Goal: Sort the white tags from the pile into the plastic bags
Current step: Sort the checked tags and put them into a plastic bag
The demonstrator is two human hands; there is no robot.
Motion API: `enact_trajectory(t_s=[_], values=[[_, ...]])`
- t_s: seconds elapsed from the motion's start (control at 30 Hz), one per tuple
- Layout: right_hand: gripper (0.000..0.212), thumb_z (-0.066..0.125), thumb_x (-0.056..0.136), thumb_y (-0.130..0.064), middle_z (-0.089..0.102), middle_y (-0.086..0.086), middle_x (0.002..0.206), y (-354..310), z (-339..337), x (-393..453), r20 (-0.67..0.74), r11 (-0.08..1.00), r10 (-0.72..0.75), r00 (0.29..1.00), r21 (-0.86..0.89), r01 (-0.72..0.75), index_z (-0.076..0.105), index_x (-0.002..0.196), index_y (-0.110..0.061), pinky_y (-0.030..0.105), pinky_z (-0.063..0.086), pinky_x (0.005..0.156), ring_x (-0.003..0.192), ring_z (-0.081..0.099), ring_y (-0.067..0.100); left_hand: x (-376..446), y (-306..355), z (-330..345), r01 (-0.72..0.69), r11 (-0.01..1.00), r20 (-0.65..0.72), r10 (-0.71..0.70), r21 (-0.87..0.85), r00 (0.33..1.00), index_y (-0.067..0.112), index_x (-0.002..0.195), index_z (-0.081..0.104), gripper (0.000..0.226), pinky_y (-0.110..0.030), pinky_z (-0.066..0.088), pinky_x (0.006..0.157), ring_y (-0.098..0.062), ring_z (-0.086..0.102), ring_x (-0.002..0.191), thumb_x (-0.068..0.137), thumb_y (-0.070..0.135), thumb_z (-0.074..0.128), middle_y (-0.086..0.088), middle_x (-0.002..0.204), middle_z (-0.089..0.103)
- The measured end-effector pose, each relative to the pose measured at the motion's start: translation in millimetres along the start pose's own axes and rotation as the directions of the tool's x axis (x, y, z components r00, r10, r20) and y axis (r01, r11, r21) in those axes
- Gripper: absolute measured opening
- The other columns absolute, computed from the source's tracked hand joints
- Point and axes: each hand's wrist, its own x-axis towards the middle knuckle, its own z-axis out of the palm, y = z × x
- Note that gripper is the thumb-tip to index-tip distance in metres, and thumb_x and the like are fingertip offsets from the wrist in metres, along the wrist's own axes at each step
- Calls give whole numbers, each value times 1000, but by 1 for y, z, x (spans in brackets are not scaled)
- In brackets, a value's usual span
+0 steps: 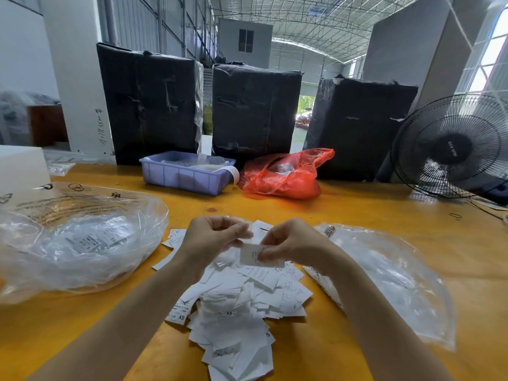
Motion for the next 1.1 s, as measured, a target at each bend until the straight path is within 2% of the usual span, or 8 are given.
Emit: enact_trajectory(t_s=[0.1,0.2,0.3,0.37,0.5,0.7,0.83,1.1], values=[[7,77,75,-15,69,2,73,1,2,0,-161,1000,-12,987,-31,8,75,81,-12,22,45,57,62,56,9,0,-1,0,-4,1000,10,3,31,1000,1,84,70,11,-12,46,51,-5,62,54,82,12,69,-2,73,74],[16,79,71,-13,67,1,61,3,-9,-2,-426,906,-22,904,374,198,71,82,-4,18,46,48,53,55,10,0,-2,-1,3,999,4,-4,45,1000,5,82,72,8,-12,45,50,-4,62,55,82,13,69,0,73,74],[27,75,65,-8,72,9,69,1,-17,-2,-359,556,112,927,795,241,65,89,-2,19,52,51,58,66,14,0,-2,-2,28,998,25,-30,55,999,7,82,73,9,-17,45,54,-6,62,59,79,16,71,-3,79,75],[26,71,69,2,73,13,76,-3,-17,-1,-251,451,123,960,876,171,62,94,1,24,57,58,68,71,20,-1,-2,-3,45,996,44,-48,71,998,8,81,73,10,-20,42,58,-6,63,61,78,17,72,-4,81,75],[18,77,64,-10,72,0,71,-9,-6,0,-222,634,141,965,769,85,67,80,-13,27,47,63,70,58,14,-2,-3,-2,42,994,53,-48,104,997,8,80,73,8,-16,43,53,-5,63,59,77,16,73,-5,81,75],[18,71,72,5,72,5,69,-10,2,1,-257,585,61,965,792,174,63,84,-5,23,57,60,61,68,16,-2,-4,1,-3,978,51,-8,207,999,4,82,74,11,-9,45,51,-3,63,56,77,14,75,-5,77,74],[14,74,74,-2,68,0,73,-10,7,0,-288,763,40,957,628,157,68,78,-13,25,46,65,66,59,12,-3,-4,3,6,970,47,-17,243,999,5,83,74,14,-8,44,50,-2,63,56,76,17,76,-4,77,74],[15,77,72,-4,71,-5,64,-8,10,1,-331,817,-18,943,539,205,68,80,-13,11,44,48,54,63,4,-4,-1,3,44,978,77,-61,205,995,9,85,74,15,-15,46,59,-6,66,64,78,21,73,-1,84,75]])
